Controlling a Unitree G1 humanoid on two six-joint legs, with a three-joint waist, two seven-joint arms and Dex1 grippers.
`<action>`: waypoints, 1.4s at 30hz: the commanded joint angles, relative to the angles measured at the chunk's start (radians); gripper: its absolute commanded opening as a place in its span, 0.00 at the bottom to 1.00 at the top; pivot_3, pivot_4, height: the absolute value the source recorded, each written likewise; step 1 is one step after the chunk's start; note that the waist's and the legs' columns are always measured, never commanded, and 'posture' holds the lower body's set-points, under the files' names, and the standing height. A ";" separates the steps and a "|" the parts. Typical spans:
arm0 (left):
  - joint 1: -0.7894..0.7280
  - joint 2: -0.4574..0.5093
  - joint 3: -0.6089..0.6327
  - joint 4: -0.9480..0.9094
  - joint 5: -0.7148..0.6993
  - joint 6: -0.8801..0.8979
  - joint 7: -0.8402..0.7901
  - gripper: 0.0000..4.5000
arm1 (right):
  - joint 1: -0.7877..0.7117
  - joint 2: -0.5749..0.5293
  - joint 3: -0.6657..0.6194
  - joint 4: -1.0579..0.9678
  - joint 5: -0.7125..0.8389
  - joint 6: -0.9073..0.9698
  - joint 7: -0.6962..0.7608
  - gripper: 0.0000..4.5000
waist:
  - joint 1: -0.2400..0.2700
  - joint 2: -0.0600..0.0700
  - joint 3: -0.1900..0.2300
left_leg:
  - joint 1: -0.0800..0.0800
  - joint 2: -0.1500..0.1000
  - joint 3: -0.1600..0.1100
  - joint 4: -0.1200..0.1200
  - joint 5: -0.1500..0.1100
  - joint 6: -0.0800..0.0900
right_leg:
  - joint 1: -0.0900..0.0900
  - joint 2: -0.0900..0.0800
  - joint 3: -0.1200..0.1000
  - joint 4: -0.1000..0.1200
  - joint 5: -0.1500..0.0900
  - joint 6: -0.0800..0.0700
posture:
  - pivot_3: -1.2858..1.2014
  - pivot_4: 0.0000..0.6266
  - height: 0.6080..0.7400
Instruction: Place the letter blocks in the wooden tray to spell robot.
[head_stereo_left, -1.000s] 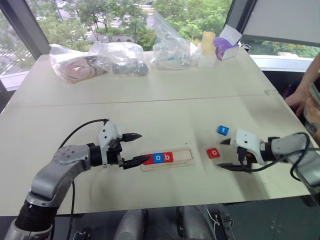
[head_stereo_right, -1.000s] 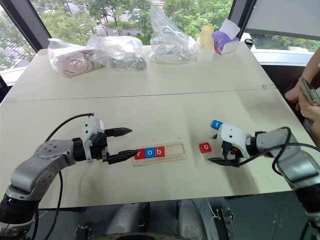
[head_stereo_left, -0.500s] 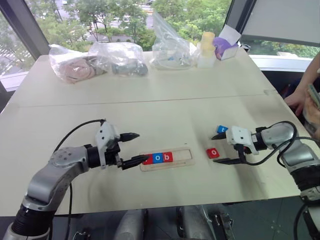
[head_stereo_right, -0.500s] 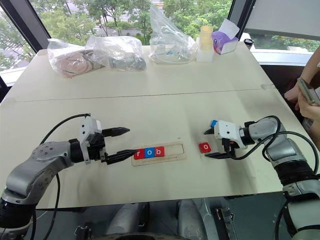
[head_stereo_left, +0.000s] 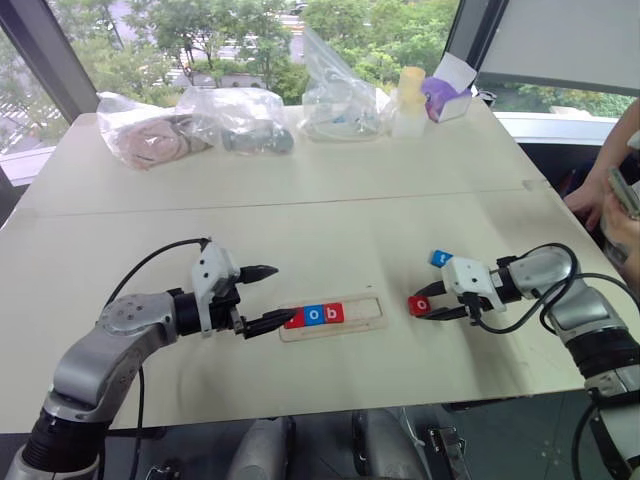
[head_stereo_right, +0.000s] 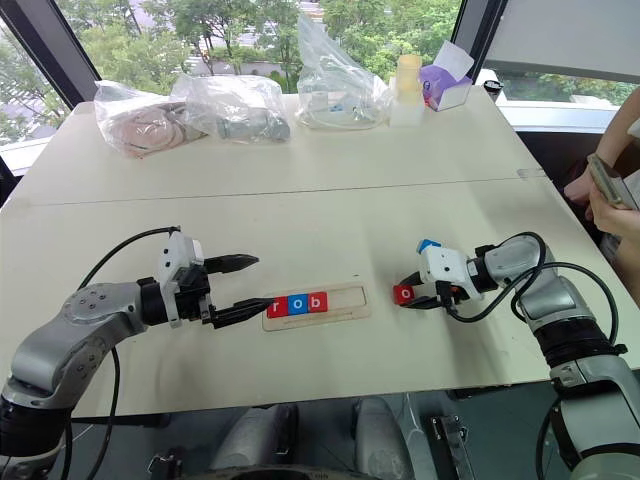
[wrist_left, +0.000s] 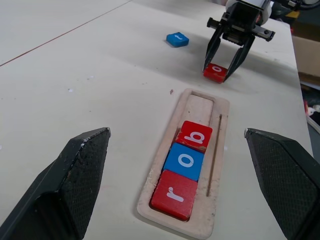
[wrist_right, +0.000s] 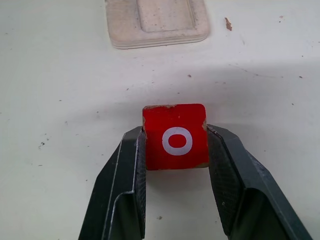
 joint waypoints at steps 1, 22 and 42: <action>0.001 0.013 0.032 -0.032 -0.016 -0.008 -0.005 1.00 | -0.027 0.022 0.006 -0.171 0.023 0.135 -0.013 0.25 | -0.001 0.000 0.000 | 0.000 0.000 0.000 0.000 0.000 0.000 | -0.001 0.000 0.001 0.000 0.000 0.000 | 0.52 0.24 1.00; 0.009 0.013 0.035 -0.048 -0.021 -0.001 0.002 1.00 | -0.090 0.161 0.175 -0.398 -0.049 0.397 -0.098 0.25 | 0.003 0.001 0.001 | -0.007 -0.001 0.000 0.000 0.000 0.000 | -0.008 0.000 0.000 0.000 0.001 0.002 | 0.52 0.24 1.00; 0.014 0.008 0.027 -0.056 -0.030 -0.002 0.023 1.00 | -0.116 0.198 0.194 -0.359 -0.069 0.387 -0.120 0.25 | 0.003 0.001 0.001 | -0.007 -0.001 0.000 0.000 0.000 0.000 | -0.008 0.000 0.000 0.000 0.002 0.003 | 0.52 0.24 1.00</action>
